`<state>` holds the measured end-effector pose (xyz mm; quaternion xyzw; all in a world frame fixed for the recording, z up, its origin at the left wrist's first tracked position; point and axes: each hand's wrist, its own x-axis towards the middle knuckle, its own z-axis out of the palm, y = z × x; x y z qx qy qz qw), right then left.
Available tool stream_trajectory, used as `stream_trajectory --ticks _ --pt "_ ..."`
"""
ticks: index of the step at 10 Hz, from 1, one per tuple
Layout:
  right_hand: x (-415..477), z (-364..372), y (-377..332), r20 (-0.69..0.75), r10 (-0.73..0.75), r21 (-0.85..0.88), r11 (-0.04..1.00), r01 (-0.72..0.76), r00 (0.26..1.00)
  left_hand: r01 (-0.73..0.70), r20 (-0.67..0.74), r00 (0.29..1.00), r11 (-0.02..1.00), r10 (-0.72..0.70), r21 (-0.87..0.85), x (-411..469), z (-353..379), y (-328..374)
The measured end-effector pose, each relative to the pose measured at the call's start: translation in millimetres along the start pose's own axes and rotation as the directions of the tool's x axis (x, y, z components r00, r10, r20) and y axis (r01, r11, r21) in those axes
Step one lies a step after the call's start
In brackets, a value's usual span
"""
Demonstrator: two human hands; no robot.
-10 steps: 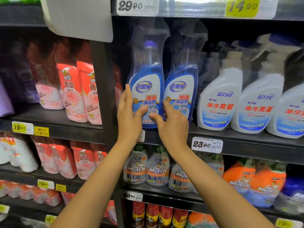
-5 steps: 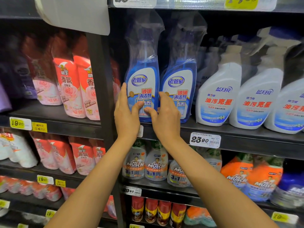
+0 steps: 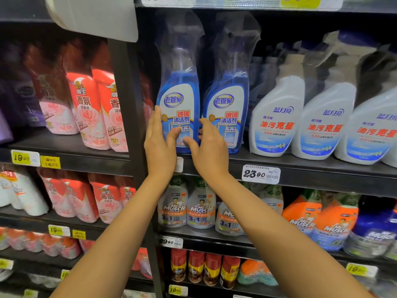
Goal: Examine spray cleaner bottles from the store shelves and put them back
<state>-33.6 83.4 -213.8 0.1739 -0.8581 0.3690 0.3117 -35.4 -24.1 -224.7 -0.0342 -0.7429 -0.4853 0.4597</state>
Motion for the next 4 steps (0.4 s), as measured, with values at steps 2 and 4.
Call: stream_trajectory --ticks 2,4 --pt "-4.5 -6.3 3.3 0.037 0.035 0.008 0.999 -0.035 0.999 -0.035 0.047 0.998 0.996 0.031 0.087 -8.5 -4.2 -1.5" --pt "-31.6 -24.5 21.4 -0.090 0.044 0.224 0.974 -0.022 0.995 -0.053 0.003 0.999 0.998 0.053 0.015 -46.4 -17.1 -4.8"
